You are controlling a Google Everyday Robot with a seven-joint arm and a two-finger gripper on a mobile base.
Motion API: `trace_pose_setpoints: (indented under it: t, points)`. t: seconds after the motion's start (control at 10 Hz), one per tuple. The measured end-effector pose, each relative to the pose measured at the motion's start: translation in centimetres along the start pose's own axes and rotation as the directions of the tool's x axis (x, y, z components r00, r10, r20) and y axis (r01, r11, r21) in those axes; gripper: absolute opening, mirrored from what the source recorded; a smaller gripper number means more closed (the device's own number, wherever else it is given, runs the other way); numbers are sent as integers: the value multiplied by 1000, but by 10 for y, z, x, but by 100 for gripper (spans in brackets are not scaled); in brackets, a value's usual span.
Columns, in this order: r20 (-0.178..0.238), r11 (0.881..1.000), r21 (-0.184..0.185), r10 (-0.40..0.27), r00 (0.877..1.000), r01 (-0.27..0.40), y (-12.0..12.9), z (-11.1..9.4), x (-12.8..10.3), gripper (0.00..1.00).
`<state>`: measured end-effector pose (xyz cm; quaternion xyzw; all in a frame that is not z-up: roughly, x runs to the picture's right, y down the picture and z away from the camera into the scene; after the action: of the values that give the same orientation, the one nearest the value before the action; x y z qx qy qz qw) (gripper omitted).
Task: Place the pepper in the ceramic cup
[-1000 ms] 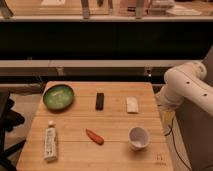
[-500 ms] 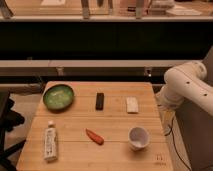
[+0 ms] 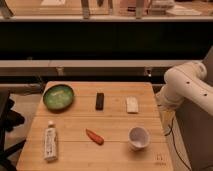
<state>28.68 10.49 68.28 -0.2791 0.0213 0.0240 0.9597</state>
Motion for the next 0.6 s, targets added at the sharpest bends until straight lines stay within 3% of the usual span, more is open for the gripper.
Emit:
trace_pose_setpoints:
  t: [0.3,0.6]
  points:
    - [-5,1000,-1,-12,1000,12,2,1,-4,80]
    - [-17,997,0,-73,997,73,3,3,-46,80]
